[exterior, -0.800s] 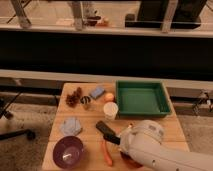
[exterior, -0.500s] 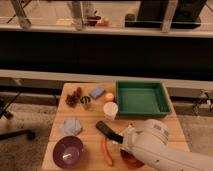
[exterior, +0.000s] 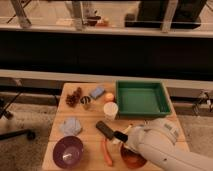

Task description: Place brush in table surface

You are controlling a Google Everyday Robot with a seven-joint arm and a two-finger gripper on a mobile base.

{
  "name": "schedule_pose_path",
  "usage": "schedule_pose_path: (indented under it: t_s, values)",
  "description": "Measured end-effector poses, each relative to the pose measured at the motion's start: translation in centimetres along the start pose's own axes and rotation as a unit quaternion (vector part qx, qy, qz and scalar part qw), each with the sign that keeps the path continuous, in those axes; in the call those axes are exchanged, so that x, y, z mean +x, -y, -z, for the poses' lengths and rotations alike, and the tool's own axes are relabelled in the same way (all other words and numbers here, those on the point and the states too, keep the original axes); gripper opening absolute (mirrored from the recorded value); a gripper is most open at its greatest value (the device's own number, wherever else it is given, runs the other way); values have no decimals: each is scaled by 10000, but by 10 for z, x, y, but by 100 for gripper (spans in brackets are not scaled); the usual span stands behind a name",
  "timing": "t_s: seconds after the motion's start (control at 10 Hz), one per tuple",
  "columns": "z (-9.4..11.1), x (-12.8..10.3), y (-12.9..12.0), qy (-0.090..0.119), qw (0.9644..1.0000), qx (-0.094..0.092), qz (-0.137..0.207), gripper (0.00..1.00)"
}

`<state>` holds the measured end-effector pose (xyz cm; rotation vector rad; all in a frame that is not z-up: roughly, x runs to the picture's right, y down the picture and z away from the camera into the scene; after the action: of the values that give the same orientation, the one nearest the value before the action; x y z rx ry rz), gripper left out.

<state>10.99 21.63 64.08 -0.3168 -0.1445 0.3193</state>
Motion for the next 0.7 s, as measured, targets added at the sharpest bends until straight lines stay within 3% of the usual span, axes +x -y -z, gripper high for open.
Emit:
schedule_pose_path:
  t_s: [0.7]
  values:
    - [31,-7,-5,426,9989,-206,62,0]
